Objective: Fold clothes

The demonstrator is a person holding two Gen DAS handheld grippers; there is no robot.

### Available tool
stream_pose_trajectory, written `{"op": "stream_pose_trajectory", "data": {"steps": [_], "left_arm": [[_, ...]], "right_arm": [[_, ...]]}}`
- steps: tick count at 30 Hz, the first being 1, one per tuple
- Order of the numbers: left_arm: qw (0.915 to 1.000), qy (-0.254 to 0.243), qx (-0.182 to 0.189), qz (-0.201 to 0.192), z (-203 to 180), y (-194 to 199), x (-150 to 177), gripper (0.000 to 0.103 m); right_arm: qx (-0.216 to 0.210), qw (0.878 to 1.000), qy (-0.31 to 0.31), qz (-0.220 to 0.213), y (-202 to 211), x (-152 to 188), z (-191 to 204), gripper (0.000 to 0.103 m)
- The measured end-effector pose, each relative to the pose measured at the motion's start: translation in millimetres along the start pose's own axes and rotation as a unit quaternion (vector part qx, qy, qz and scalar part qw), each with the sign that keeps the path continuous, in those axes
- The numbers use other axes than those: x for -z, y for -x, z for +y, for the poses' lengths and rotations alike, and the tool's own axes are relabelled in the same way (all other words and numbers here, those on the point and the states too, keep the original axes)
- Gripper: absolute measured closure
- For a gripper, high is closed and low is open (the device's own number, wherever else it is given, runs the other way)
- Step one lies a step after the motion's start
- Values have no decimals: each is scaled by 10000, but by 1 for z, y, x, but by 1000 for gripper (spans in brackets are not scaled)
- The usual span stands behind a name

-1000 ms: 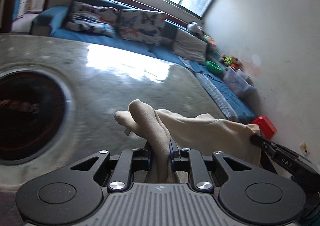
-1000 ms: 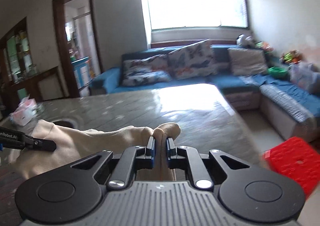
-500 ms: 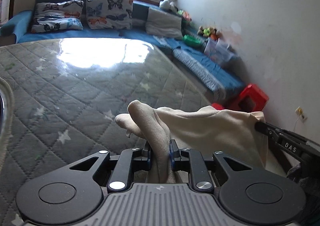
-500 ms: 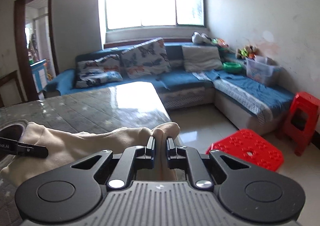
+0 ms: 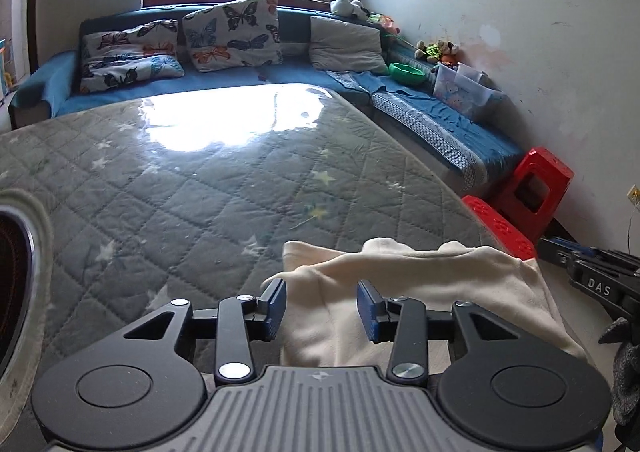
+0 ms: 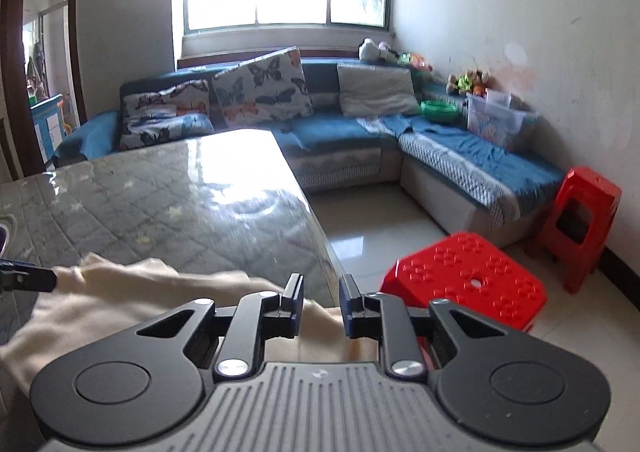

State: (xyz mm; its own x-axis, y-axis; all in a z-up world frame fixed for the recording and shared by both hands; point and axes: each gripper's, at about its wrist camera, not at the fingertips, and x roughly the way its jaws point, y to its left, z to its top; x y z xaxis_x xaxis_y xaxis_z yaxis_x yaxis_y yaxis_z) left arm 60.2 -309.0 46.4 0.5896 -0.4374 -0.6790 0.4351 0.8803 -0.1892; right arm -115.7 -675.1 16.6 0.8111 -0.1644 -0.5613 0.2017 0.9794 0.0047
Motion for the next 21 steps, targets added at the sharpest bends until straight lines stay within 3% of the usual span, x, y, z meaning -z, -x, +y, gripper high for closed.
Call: {"op": "stream_pose_trajectory", "data": {"steps": [6,12,21], "left_arm": [[9998,-193,-56,96,-12,-20,-3,61],[9992,-304,-116,224,-15,-35,-3,58],[9977,-665,-100,-32,-28,-9,11,47]], "right_arm": [[-573,9978,36,329,-28,0,22,84],[-611,9964,135,573,-54,5,39,82],[-812,9942,458,536,-15,15,47,79]]}}
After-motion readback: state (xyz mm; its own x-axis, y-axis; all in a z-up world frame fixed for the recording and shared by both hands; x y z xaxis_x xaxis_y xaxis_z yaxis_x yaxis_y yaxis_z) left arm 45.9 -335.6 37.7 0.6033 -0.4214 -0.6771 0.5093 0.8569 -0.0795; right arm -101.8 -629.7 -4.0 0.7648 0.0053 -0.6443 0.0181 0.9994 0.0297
